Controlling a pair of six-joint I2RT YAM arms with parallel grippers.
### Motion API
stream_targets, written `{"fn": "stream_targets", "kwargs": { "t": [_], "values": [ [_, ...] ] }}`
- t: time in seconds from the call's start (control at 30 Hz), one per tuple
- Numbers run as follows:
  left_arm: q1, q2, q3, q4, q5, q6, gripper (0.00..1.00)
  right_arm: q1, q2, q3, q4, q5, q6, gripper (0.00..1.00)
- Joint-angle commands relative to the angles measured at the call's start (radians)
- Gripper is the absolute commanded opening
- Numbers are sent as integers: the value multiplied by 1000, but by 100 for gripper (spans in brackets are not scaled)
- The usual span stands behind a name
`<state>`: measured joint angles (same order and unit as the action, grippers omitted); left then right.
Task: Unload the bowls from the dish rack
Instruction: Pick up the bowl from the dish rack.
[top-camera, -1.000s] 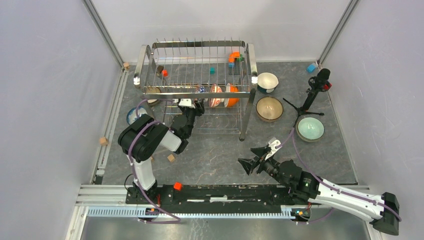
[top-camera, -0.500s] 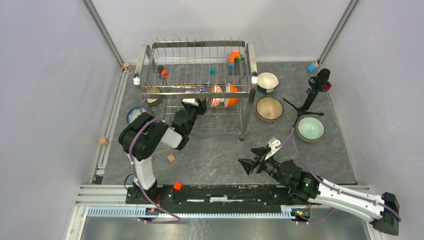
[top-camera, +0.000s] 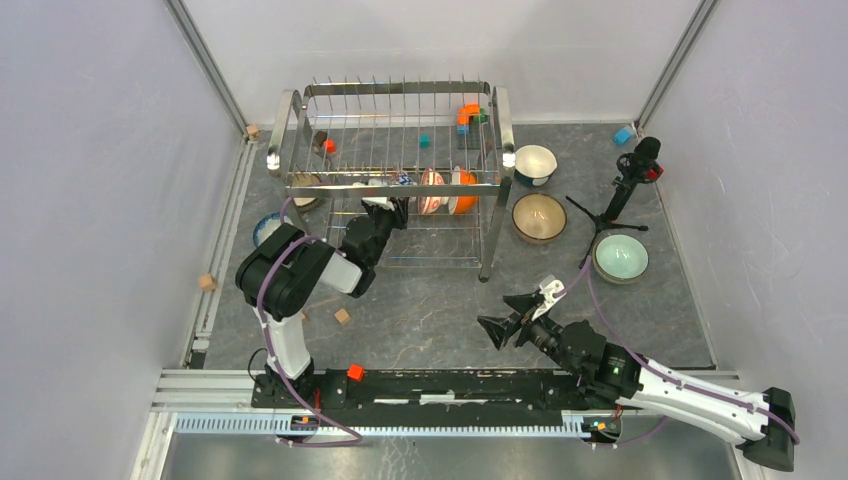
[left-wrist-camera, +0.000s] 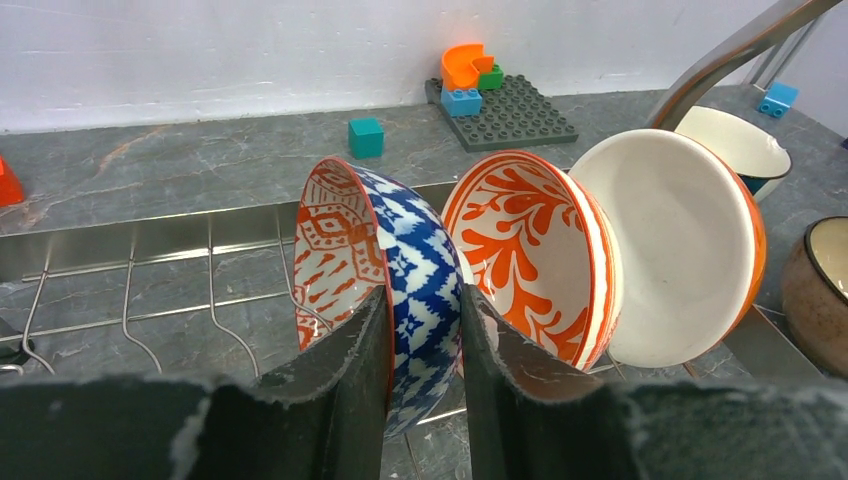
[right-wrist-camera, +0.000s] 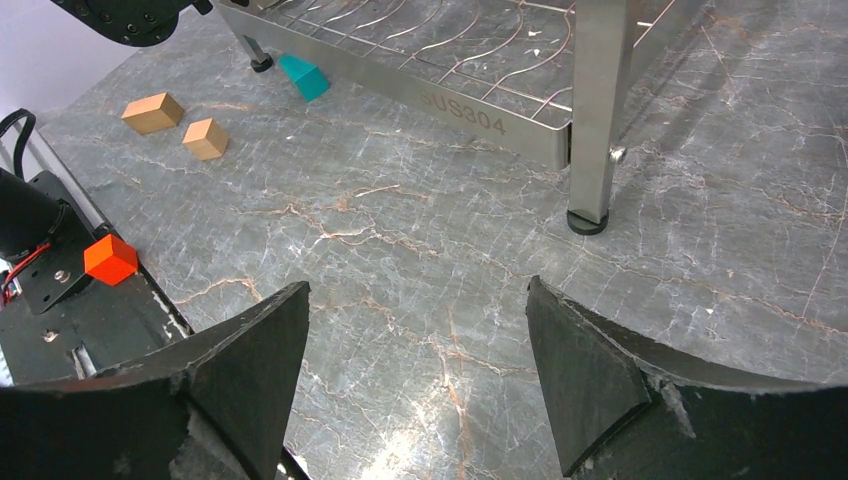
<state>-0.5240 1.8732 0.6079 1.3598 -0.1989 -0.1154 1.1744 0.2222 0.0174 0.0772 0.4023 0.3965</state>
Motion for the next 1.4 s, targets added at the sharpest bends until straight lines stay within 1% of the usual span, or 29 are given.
{"fn": "stream_targets", "kwargs": {
  "t": [0.0, 0.17, 0.33, 0.53, 0.77, 1.07, 1.37],
  "values": [
    [9, 6, 3, 31, 33, -62, 27, 2, -18, -56, -8, 24, -2, 85],
    [9, 15, -9, 72, 45, -63, 11, 1, -24, -57, -19, 32, -2, 85],
    [10, 3, -15, 105, 64, -60, 2, 2, -24, -57, -20, 37, -2, 85],
    [10, -28, -7, 134, 132, -74, 2, 1, -16, -62, -13, 37, 4, 85],
    [9, -44, -13, 197, 174, -143, 2, 1, -22, -62, -14, 34, 12, 85],
    [11, -67, -28, 197, 163, -177, 2, 2, -26, -63, -20, 31, 22, 85],
    [12, -123, -95, 197, 130, -172, 2, 1, -41, -61, -28, 32, 19, 85]
  ]
}}
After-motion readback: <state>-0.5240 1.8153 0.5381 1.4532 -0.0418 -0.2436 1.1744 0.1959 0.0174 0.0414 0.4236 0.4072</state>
